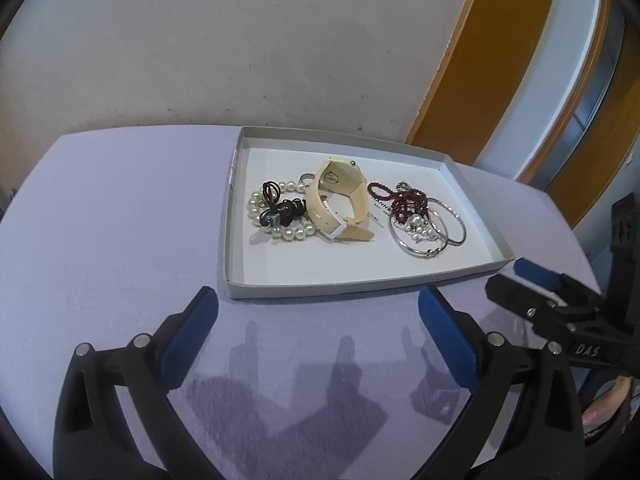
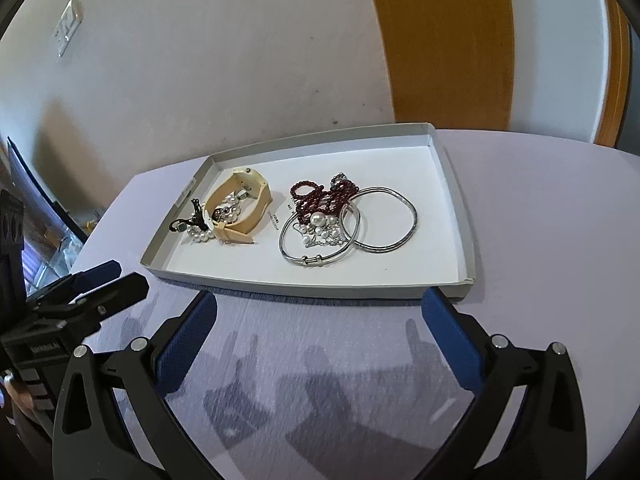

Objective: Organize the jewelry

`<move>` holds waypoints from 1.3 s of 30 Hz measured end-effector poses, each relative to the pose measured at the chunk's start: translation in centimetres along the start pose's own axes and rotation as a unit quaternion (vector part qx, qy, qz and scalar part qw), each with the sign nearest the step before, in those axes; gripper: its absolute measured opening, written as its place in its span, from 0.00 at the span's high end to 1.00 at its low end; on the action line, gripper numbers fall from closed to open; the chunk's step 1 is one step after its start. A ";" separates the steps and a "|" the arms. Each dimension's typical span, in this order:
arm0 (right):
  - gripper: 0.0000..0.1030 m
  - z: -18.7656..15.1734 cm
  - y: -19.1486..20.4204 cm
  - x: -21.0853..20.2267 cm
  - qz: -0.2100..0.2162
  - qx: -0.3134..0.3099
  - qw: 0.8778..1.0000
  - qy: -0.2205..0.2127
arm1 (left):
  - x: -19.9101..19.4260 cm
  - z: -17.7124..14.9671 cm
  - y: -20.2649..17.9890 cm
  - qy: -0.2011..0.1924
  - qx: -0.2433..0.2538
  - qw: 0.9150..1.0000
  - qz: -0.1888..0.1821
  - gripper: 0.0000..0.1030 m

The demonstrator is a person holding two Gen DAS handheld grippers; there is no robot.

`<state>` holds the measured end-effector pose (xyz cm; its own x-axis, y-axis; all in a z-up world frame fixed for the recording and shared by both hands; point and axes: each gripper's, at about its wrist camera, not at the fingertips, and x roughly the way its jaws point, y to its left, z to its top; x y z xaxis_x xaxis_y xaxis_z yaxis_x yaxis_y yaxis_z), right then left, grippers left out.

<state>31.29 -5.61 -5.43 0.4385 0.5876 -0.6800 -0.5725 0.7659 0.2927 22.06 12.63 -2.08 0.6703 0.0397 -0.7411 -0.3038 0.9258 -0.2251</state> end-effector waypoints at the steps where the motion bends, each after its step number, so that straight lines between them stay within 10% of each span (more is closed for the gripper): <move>1: 0.01 0.0 0.0 0.0 0.001 -0.001 1.000 0.000 | 0.0 0.0 0.1 0.000 -0.003 1.000 -0.002 0.03; 39: 0.01 -0.1 -0.5 0.2 -0.002 -0.001 1.000 -0.003 | 0.5 0.1 -0.5 0.003 0.010 1.000 0.008 0.03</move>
<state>31.56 -5.88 -5.72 0.4441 0.5863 -0.6775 -0.5724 0.7674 0.2889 22.60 12.26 -2.24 0.6613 0.0527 -0.7483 -0.3011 0.9323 -0.2005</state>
